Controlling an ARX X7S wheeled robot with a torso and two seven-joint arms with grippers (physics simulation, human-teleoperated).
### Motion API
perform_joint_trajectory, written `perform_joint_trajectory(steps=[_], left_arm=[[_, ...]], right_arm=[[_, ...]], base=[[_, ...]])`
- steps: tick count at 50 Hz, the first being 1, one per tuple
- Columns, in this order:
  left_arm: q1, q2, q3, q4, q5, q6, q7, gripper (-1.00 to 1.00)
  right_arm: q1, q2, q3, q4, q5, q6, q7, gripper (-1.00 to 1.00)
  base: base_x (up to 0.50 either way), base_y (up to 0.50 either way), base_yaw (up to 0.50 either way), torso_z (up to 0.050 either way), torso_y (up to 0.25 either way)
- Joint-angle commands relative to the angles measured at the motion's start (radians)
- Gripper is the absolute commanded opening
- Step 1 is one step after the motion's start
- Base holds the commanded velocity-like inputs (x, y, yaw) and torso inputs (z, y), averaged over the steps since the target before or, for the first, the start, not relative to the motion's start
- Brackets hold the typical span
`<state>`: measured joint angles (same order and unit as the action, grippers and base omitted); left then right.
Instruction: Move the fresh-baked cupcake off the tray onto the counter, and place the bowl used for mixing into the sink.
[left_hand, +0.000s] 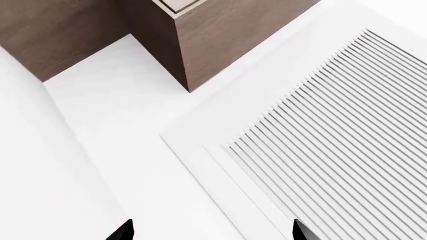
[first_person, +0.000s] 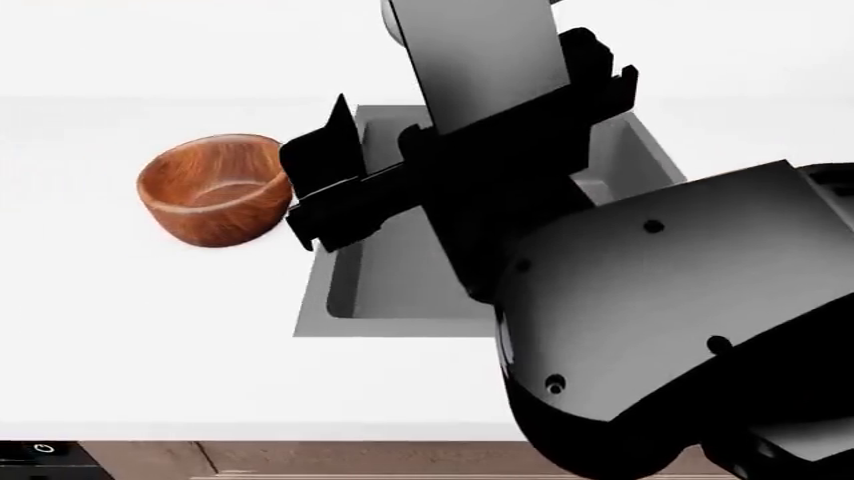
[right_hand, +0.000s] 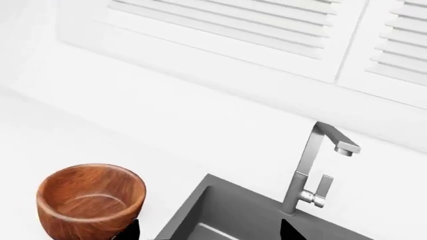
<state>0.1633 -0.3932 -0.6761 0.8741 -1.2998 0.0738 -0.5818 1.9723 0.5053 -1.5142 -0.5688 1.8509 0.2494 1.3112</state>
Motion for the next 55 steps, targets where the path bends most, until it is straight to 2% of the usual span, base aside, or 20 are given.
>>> perform_joint_trajectory(steps=[1, 8, 14, 26, 30, 43, 55], left_arm=[[0.001, -0.003, 0.001, 0.004, -0.001, 0.000, -0.004, 1.00], [0.000, -0.004, 0.002, 0.002, -0.001, 0.000, -0.004, 1.00], [-0.001, -0.003, 0.006, -0.002, 0.002, 0.000, -0.001, 1.00], [0.003, -0.001, 0.006, -0.001, 0.002, 0.003, 0.000, 1.00], [0.003, -0.002, 0.006, 0.000, 0.002, 0.003, -0.001, 1.00], [0.001, -0.008, 0.003, 0.001, -0.003, 0.005, -0.007, 1.00], [0.004, -0.010, 0.001, 0.003, -0.005, 0.007, -0.010, 1.00]], right_arm=[[-0.009, 0.022, 0.003, -0.016, -0.002, -0.003, 0.013, 1.00], [-0.019, 0.045, 0.011, -0.026, -0.007, -0.016, 0.025, 1.00], [-0.041, 0.060, 0.015, -0.034, 0.034, -0.036, 0.051, 1.00], [-0.022, 0.086, 0.017, -0.059, 0.081, -0.024, 0.100, 1.00], [0.014, 0.088, 0.011, -0.062, 0.125, 0.011, 0.114, 1.00], [0.286, 0.069, -0.013, 0.048, 0.414, 0.222, 0.186, 1.00], [0.274, 0.072, -0.016, 0.127, 0.487, 0.249, 0.150, 1.00]], base=[[0.00, 0.50, 0.00, 0.000, 0.000], [0.19, 0.41, 0.00, 0.000, 0.000], [0.39, 0.02, 0.00, 0.000, 0.000], [0.01, 0.00, 0.00, 0.000, 0.001], [0.00, 0.00, 0.00, 0.000, 0.000], [0.00, 0.00, 0.00, 0.000, 0.000], [0.00, 0.00, 0.00, 0.000, 0.000]])
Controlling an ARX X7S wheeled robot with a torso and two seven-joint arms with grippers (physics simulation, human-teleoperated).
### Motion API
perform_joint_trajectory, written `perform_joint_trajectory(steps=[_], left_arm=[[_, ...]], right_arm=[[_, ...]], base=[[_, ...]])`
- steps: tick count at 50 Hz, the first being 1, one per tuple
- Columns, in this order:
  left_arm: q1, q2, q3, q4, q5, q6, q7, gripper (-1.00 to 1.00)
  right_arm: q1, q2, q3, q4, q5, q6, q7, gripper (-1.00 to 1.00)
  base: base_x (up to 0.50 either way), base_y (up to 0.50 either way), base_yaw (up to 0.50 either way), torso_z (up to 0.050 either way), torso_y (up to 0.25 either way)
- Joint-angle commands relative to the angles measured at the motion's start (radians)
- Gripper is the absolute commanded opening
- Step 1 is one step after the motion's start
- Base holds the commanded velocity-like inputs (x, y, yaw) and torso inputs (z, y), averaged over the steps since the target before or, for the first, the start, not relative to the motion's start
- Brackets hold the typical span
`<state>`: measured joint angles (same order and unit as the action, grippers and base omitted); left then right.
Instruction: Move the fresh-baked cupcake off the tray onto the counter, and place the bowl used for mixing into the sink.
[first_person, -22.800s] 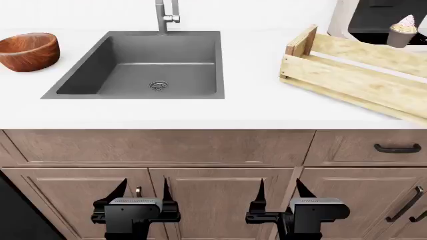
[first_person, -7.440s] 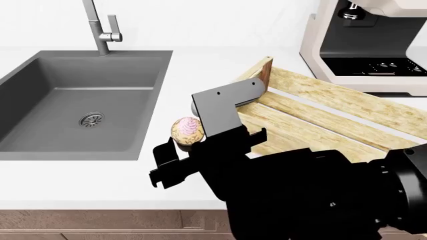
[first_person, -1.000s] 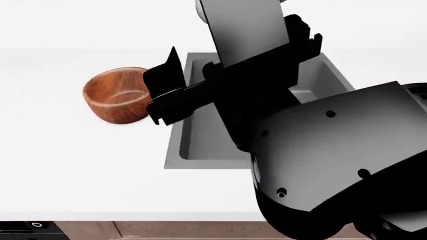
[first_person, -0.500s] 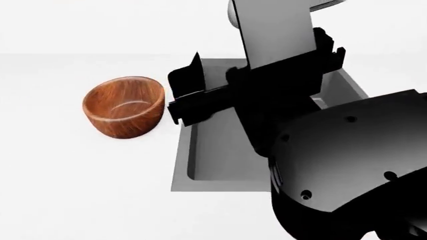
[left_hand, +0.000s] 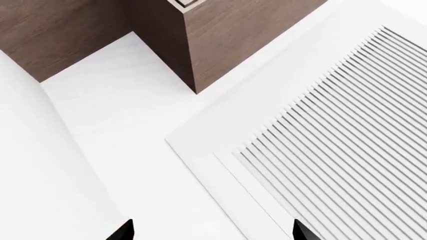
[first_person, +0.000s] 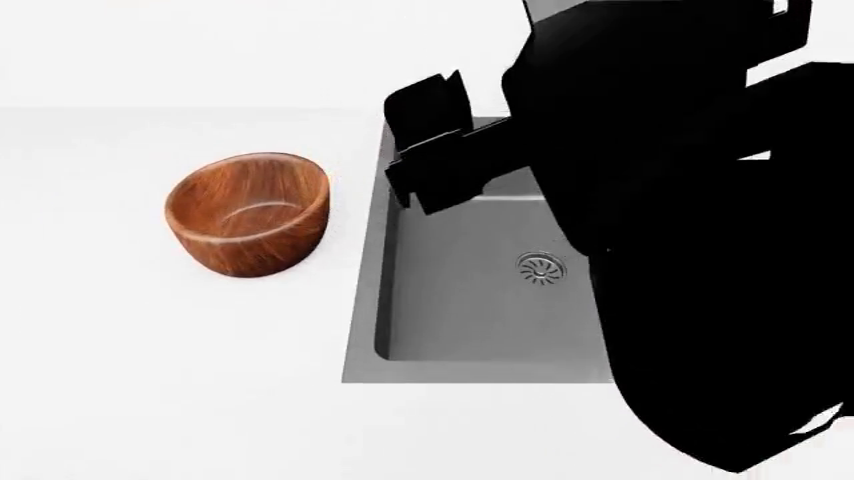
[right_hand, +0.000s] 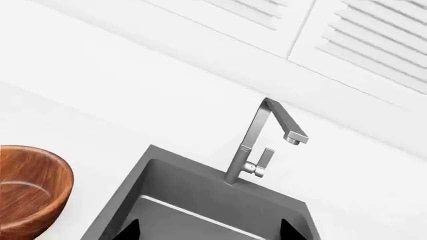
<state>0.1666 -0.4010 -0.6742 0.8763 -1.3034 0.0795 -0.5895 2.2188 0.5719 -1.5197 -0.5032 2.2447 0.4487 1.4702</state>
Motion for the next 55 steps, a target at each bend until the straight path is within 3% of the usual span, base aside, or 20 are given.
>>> perform_joint_trajectory(steps=[1, 21, 36, 55], left_arm=[[0.001, -0.003, -0.001, 0.003, -0.002, 0.001, -0.005, 1.00], [0.003, -0.003, 0.003, 0.000, 0.000, 0.002, -0.001, 1.00], [0.009, 0.003, 0.001, -0.002, 0.001, 0.008, 0.007, 1.00], [0.006, 0.003, 0.003, -0.006, 0.002, 0.012, 0.006, 1.00]], right_arm=[[0.027, 0.005, -0.019, 0.064, 0.107, 0.059, -0.004, 1.00], [-0.011, -0.053, -0.011, 0.136, 0.080, 0.061, -0.081, 1.00], [0.030, -0.114, 0.005, 0.181, 0.123, 0.101, -0.085, 1.00], [0.022, -0.202, 0.021, 0.272, 0.121, 0.133, -0.127, 1.00]], base=[[0.00, 0.00, 0.00, 0.000, 0.000], [0.02, 0.00, 0.00, 0.000, 0.000], [0.40, -0.02, 0.00, 0.000, 0.001], [0.00, 0.00, 0.00, 0.000, 0.000]])
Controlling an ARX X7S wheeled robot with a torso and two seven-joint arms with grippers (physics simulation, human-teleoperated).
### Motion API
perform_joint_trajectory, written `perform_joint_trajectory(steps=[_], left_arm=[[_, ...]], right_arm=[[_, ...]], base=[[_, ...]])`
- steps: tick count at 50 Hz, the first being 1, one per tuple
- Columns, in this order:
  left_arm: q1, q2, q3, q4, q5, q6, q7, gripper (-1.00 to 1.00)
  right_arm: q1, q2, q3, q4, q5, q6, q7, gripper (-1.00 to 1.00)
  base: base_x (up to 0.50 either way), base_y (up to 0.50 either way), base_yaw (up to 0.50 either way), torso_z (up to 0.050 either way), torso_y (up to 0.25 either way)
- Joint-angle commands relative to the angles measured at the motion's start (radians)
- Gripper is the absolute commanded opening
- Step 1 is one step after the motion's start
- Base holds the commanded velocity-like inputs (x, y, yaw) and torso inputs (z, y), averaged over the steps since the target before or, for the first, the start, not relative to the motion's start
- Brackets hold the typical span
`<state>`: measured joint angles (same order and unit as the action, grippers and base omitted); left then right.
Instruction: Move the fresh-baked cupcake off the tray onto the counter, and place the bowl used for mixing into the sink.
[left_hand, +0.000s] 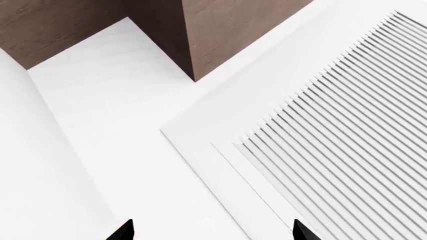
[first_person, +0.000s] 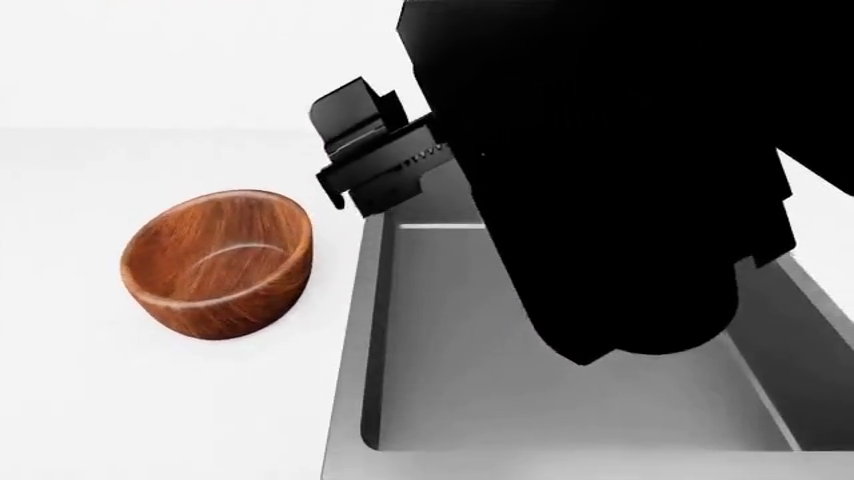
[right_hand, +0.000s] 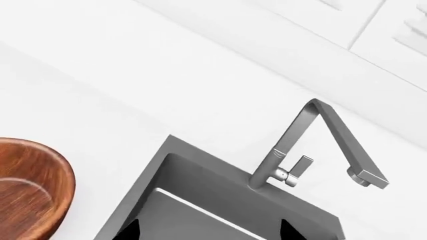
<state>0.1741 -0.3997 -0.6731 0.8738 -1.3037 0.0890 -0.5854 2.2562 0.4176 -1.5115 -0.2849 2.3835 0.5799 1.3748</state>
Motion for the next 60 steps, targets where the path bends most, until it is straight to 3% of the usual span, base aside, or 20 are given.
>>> perform_joint_trajectory(steps=[1, 18, 30, 39, 50, 60], left_arm=[[-0.002, 0.002, 0.003, -0.003, 0.003, 0.002, 0.003, 1.00], [0.004, 0.002, -0.001, -0.008, -0.005, 0.007, 0.005, 1.00], [0.003, 0.004, 0.000, -0.015, -0.012, 0.011, 0.007, 1.00], [0.006, 0.007, -0.002, -0.020, -0.017, 0.015, 0.012, 1.00], [0.016, 0.008, -0.010, -0.018, -0.031, 0.022, 0.017, 1.00], [0.013, 0.012, -0.004, -0.028, -0.028, 0.022, 0.023, 1.00]], right_arm=[[-0.019, -0.052, 0.012, 0.069, -0.023, -0.003, -0.032, 1.00], [-0.046, -0.115, 0.069, 0.294, -0.138, -0.056, -0.193, 1.00], [-0.017, -0.243, 0.002, 0.595, -0.092, 0.127, -0.331, 1.00], [-0.054, -0.298, -0.012, 0.758, -0.102, 0.145, -0.411, 1.00], [-0.177, -0.297, 0.066, 0.822, -0.079, -0.075, -0.391, 1.00], [-0.288, -0.347, 0.118, 0.883, -0.080, -0.217, -0.477, 1.00]], base=[[0.00, 0.00, 0.00, 0.000, 0.000], [0.00, 0.00, 0.00, 0.000, 0.000], [0.00, 0.00, 0.00, 0.000, 0.000], [0.00, 0.00, 0.00, 0.000, 0.000], [0.00, 0.00, 0.00, 0.000, 0.000], [0.00, 0.00, 0.00, 0.000, 0.000]])
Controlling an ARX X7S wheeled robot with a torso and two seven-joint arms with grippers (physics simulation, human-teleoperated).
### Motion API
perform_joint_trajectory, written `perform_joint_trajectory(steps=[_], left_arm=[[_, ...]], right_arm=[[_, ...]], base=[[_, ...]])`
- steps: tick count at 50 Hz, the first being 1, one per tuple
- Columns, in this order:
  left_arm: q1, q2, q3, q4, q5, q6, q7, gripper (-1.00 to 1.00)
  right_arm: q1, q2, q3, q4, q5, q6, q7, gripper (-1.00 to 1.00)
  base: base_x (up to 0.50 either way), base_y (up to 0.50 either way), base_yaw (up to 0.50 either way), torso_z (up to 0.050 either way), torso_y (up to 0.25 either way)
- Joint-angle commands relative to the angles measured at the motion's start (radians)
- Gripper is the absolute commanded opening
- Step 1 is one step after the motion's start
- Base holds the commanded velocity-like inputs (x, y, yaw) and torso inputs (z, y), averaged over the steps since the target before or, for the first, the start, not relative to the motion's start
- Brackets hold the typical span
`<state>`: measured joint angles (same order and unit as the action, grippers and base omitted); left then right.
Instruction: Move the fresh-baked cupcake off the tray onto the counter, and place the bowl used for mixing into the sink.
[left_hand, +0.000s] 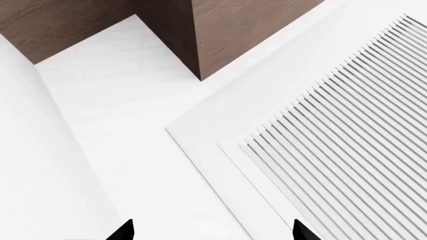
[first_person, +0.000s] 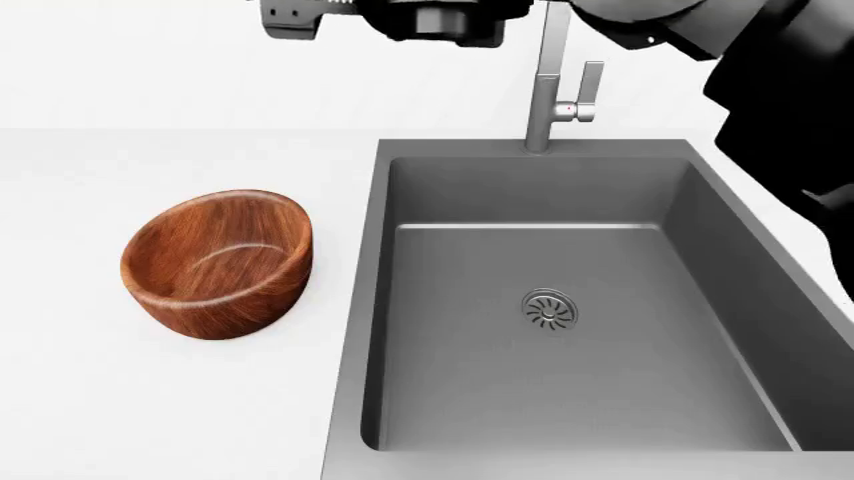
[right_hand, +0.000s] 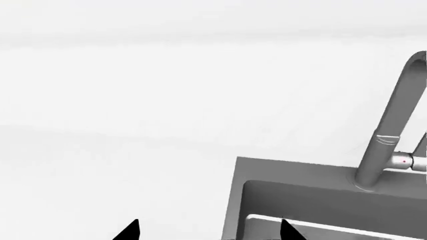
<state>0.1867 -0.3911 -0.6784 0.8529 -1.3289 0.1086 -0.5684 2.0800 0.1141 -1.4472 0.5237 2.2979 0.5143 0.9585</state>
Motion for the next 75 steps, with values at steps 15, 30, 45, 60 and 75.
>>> perform_joint_trajectory(steps=[15, 30, 45, 60, 75], left_arm=[[0.001, 0.001, 0.003, -0.009, 0.017, -0.002, -0.003, 1.00], [-0.002, 0.000, 0.003, -0.011, 0.015, 0.000, -0.006, 1.00], [-0.001, 0.000, 0.006, -0.013, 0.014, 0.001, -0.005, 1.00], [0.000, 0.002, 0.006, -0.017, 0.013, 0.005, -0.001, 1.00], [0.004, 0.002, 0.004, -0.015, 0.009, 0.008, 0.000, 1.00]], right_arm=[[-0.193, -0.114, -0.072, 0.168, 0.073, -0.216, -0.210, 1.00], [-0.195, -0.114, -0.150, 0.129, 0.147, -0.223, -0.237, 1.00], [-0.198, -0.114, -0.149, 0.095, 0.101, -0.118, -0.197, 1.00], [-0.243, -0.114, -0.149, 0.046, 0.087, -0.099, -0.239, 1.00], [-0.251, -0.114, -0.148, 0.027, 0.044, -0.022, -0.253, 1.00]], base=[[0.00, 0.00, 0.00, 0.000, 0.000], [0.00, 0.00, 0.00, 0.000, 0.001], [0.00, 0.00, 0.00, 0.000, 0.000], [0.00, 0.00, 0.00, 0.000, 0.000], [0.00, 0.00, 0.00, 0.000, 0.000]])
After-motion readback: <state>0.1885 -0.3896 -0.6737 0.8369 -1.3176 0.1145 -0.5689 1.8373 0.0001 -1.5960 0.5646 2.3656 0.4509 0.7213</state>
